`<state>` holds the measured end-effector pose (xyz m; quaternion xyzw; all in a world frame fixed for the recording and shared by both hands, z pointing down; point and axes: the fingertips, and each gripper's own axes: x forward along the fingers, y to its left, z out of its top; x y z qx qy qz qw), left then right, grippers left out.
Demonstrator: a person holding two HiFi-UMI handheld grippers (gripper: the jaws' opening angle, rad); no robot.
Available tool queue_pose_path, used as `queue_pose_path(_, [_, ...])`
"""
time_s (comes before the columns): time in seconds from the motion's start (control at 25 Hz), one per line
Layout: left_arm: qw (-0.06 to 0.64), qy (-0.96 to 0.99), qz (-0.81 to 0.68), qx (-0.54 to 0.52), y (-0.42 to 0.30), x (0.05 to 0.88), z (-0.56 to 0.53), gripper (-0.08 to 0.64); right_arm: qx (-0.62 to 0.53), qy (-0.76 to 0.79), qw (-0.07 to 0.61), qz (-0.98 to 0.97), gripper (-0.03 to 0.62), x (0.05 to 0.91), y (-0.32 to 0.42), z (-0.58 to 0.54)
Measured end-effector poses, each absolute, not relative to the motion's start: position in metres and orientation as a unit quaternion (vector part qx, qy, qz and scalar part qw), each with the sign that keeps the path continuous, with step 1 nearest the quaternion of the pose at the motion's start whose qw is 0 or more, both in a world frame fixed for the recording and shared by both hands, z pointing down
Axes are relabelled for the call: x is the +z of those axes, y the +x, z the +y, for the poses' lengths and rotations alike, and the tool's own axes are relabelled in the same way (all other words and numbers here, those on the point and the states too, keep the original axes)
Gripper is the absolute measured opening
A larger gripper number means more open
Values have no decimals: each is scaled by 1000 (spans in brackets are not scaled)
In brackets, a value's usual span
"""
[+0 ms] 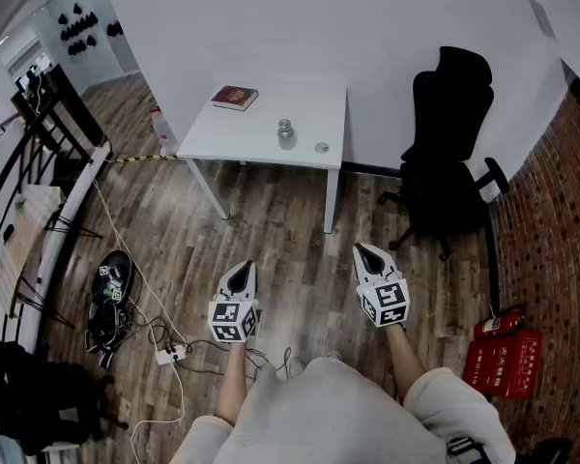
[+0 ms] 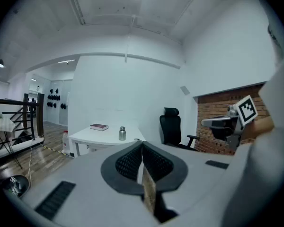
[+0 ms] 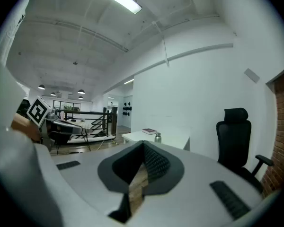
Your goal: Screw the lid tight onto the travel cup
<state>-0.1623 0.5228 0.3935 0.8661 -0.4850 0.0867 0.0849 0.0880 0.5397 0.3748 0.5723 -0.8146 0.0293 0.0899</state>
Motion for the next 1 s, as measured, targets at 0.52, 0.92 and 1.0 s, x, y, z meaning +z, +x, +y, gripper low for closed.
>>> queue_pose_path(0.52, [90, 862, -492, 87, -151, 397, 533, 8, 33, 563, 81, -821, -2, 380, 96, 548])
queue_pose_path(0.92, [94, 856, -502, 87, -130, 403, 532, 8, 19, 557, 68, -828, -2, 376, 109, 539])
queue_pose_path(1.0, [96, 854, -504, 87, -127, 406, 531, 8, 21, 554, 73, -829, -2, 380, 110, 537])
